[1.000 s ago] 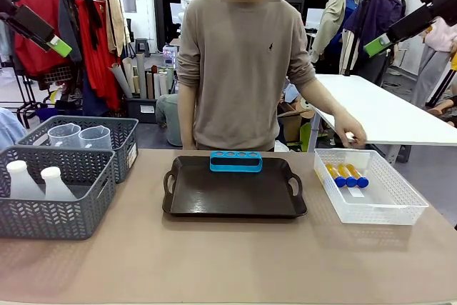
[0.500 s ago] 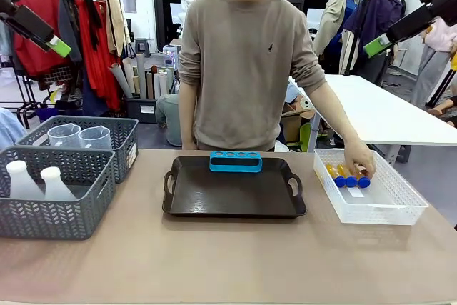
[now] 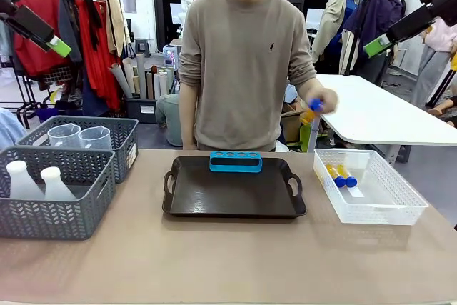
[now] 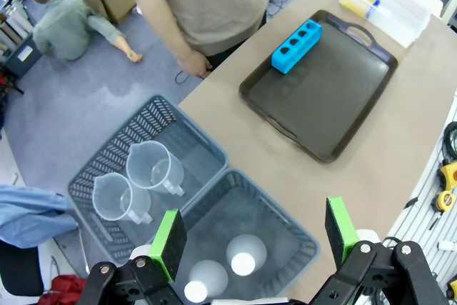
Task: Prepare the laboratory tools.
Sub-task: Pick up one Large Measuring Cup and place it on the Handle tray.
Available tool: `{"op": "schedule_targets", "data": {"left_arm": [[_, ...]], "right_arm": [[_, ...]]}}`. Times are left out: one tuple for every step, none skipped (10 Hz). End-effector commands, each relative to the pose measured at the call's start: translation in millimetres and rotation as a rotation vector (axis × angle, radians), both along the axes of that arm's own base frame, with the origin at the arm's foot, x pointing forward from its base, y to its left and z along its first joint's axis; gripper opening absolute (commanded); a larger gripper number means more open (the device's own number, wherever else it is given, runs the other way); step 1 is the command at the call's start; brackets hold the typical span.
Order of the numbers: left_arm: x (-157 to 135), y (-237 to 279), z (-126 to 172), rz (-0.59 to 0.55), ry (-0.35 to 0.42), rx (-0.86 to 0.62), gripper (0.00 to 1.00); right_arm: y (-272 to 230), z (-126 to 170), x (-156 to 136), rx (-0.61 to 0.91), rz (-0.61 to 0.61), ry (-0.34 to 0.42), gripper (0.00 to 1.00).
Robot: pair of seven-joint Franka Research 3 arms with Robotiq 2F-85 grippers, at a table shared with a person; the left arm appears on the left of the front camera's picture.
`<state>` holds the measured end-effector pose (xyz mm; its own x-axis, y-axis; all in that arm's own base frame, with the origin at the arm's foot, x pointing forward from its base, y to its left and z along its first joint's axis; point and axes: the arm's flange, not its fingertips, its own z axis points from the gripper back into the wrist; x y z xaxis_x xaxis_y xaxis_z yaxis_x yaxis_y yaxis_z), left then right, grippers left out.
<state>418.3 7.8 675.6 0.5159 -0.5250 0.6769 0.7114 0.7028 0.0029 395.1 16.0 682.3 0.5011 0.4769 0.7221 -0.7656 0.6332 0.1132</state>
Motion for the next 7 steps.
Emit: {"op": "schedule_targets", "data": {"left_arm": [[-0.1,0.9,0.9,-0.004,0.000,-0.012,1.00],[-0.1,0.9,0.9,-0.004,0.000,-0.012,1.00],[0.0,0.0,0.0,0.000,0.000,0.000,1.00],[7.2,-0.3,6.8,0.059,0.062,0.114,1.00],[14.0,-6.8,2.3,0.050,0.118,0.225,1.00],[25.5,-11.6,-4.9,0.052,0.115,0.287,1.00],[38.2,-13.2,-14.6,0.060,0.127,0.320,1.00]], "right_arm": [[0.6,1.4,0.3,0.016,0.011,-0.008,1.00],[0.6,1.4,0.3,0.016,0.011,-0.008,1.00],[0.6,1.4,0.3,0.016,0.011,-0.008,1.00],[0.6,1.4,0.3,0.016,0.011,-0.008,1.00],[0.6,1.4,0.3,0.016,0.011,-0.008,1.00],[0.6,1.4,0.3,0.016,0.011,-0.008,1.00],[0.6,1.4,0.3,0.016,0.011,-0.008,1.00]]}}
